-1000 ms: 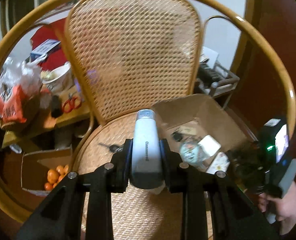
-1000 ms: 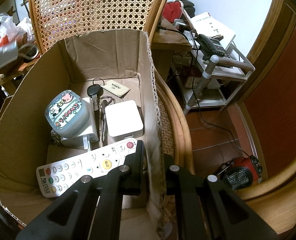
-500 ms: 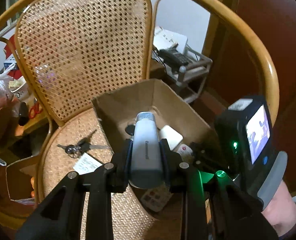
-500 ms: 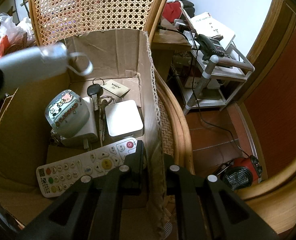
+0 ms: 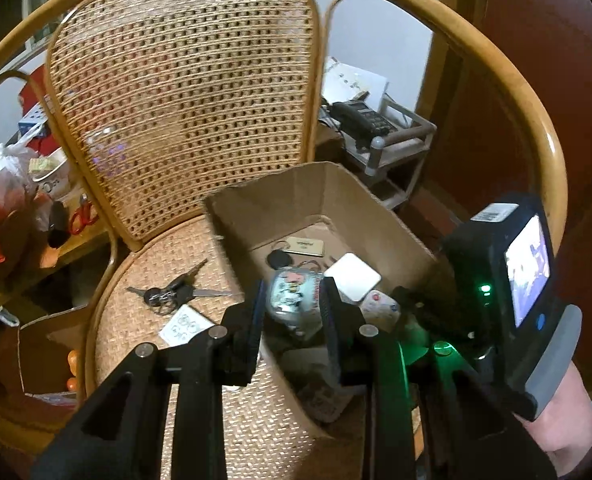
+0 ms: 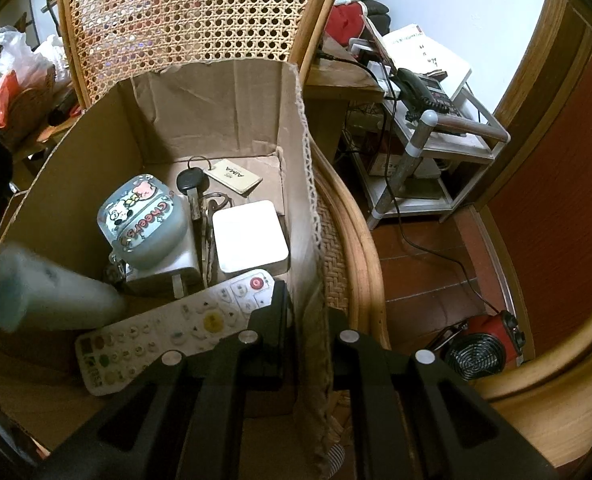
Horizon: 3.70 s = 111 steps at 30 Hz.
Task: Organize rigid objects
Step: 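Carry the power bank into the cardboard box and open the left gripper, then move the left gripper back over the white Midea remote on the seat, then grasp the white Midea remote with the left gripper and lift it, then carry the Midea remote into the box and open the left gripper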
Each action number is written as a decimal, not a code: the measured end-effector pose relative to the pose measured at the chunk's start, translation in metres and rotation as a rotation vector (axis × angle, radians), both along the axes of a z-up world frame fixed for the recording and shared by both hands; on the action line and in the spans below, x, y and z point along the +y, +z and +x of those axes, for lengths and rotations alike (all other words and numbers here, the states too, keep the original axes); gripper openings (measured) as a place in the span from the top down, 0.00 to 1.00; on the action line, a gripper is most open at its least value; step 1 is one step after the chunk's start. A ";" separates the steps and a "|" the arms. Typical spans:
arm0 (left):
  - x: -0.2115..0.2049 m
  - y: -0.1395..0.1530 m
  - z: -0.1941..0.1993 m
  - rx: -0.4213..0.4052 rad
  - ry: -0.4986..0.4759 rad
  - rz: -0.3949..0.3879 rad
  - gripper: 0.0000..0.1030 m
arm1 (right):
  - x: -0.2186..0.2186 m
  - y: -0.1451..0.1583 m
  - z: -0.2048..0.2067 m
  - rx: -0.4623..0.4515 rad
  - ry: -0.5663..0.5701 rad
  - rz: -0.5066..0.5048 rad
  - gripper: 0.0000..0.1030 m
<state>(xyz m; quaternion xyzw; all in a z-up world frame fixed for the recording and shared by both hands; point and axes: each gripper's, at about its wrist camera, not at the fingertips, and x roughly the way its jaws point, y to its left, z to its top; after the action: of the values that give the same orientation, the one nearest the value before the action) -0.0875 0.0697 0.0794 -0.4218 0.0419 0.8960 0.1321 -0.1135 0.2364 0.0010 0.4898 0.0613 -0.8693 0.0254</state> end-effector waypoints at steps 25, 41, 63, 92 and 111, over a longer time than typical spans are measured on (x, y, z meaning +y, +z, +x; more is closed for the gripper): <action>-0.069 -0.103 -0.036 -0.173 0.184 -0.054 0.53 | 0.000 0.000 0.000 -0.001 0.002 0.000 0.88; -0.078 -0.136 -0.077 -0.192 0.281 -0.103 0.39 | 0.000 0.001 -0.002 -0.002 0.001 -0.001 0.88; -0.100 -0.137 -0.004 -0.209 0.188 -0.137 0.23 | -0.001 0.001 -0.004 0.000 0.000 0.000 0.87; -0.050 -0.012 0.010 -0.020 0.037 -0.021 0.55 | -0.001 0.001 -0.004 0.000 0.000 0.001 0.88; 0.032 -0.022 -0.012 -0.059 -0.081 0.007 0.54 | 0.005 -0.003 -0.004 -0.004 0.000 -0.003 0.87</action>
<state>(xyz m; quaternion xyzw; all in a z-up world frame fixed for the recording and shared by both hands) -0.0994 0.1018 0.0575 -0.4457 0.0519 0.8772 0.1707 -0.1178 0.2416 -0.0025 0.4913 0.0601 -0.8685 0.0262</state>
